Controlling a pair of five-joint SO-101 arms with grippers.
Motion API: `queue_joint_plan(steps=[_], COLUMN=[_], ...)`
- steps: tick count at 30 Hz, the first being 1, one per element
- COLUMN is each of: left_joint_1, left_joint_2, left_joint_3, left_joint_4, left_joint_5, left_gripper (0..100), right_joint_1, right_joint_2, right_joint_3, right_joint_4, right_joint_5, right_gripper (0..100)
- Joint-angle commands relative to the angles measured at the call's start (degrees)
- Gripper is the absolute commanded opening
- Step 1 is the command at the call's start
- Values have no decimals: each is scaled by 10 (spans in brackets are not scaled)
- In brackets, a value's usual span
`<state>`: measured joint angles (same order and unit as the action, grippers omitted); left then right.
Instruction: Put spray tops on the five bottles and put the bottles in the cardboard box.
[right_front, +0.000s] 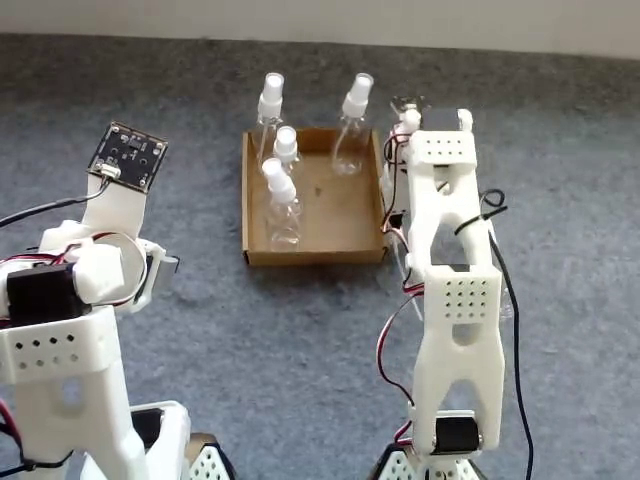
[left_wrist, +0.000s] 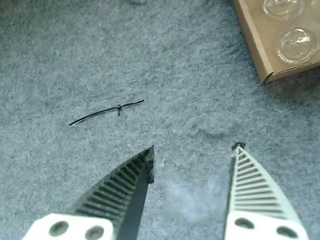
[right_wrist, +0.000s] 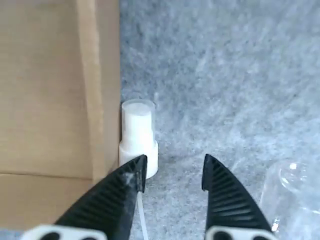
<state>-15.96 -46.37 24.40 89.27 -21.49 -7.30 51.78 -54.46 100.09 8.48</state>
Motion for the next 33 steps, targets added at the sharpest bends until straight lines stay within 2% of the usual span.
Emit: queue_joint_plan(steps=[1, 19, 25, 33], left_joint_1=[-9, -9, -9, -9], left_joint_2=[1, 1, 1, 1], left_joint_3=[-6, -3, -3, -3], left_joint_4=[-6, -6, -6, -6], left_joint_5=[4, 4, 4, 4], left_gripper=[233, 233, 233, 234], right_joint_1=[-16, -25, -20, 64], right_joint_2=[-44, -37, 19, 56], right_joint_3=[-1, 4, 0, -60], right_joint_4=[7, -3, -9, -2], right_joint_5=[-4, -4, -4, -4], right_gripper=[156, 156, 156, 156])
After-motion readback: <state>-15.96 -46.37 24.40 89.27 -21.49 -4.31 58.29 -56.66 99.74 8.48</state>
